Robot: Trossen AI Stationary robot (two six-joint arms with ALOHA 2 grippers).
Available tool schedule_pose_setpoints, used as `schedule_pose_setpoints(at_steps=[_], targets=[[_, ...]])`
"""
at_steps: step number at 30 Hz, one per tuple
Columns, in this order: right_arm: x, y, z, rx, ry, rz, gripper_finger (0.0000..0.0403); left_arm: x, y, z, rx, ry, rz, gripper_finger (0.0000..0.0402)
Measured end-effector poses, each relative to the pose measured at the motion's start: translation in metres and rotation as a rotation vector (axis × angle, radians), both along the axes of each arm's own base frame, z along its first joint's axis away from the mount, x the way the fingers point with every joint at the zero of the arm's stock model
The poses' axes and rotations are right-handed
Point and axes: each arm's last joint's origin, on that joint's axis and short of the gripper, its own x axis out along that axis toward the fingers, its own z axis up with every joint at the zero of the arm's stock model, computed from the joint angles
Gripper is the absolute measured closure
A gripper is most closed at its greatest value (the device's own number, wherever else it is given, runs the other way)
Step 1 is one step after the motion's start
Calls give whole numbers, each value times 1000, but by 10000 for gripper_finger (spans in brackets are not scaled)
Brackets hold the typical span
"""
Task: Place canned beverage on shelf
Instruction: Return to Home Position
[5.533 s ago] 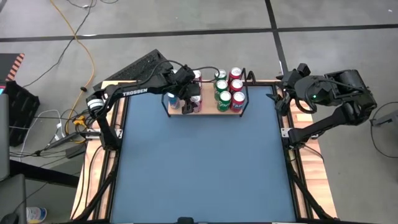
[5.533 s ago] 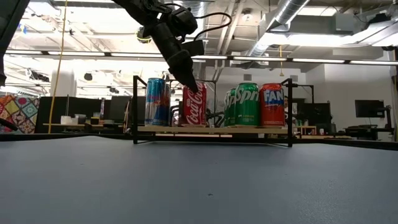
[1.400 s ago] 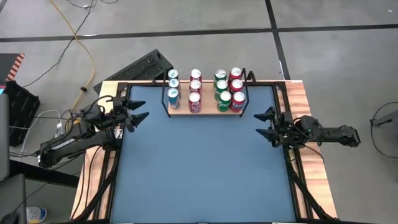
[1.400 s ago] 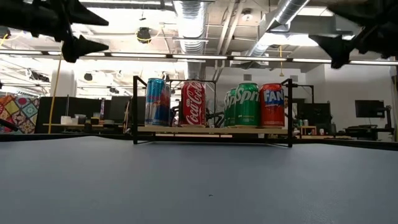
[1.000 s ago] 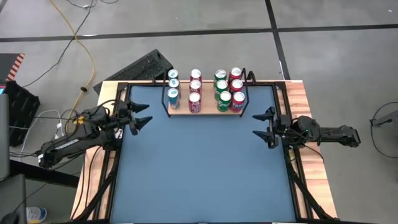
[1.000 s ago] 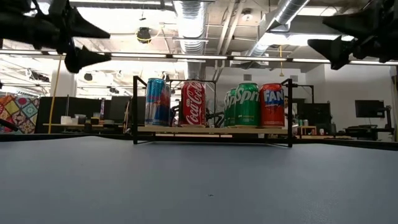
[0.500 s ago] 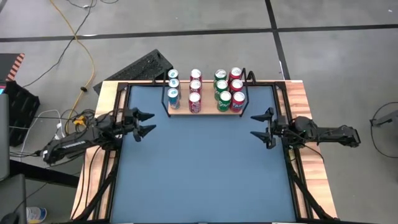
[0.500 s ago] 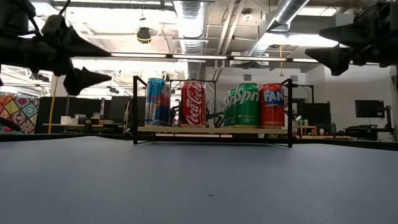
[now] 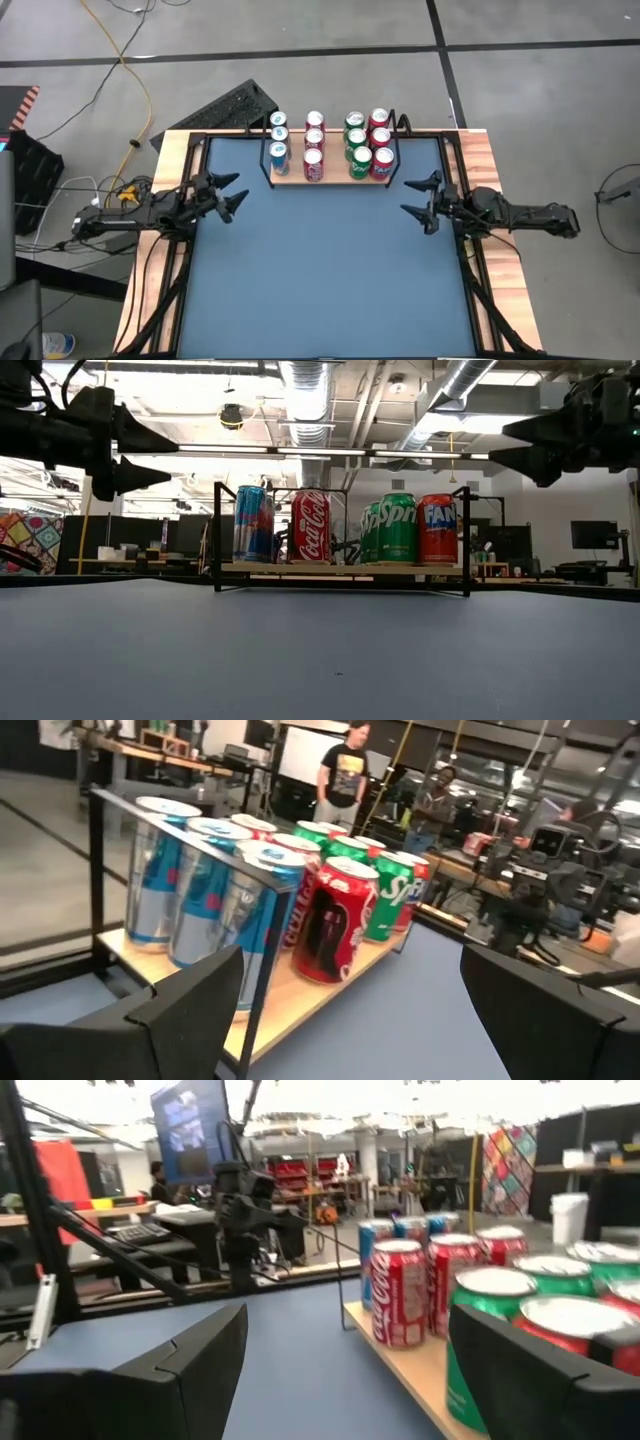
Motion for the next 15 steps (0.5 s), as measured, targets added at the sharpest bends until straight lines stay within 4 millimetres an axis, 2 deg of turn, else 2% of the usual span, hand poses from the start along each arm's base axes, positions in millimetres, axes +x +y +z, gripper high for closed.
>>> schedule_pose_setpoints(at_steps=[9, 15], targets=[[0, -4, -7, 56, 55, -42, 65, 0, -1, -1, -81, -48, -13, 42], [0, -5, -2, 65, 4, -40, 65, 0, 0, 1, -37, -22, 15, 42]])
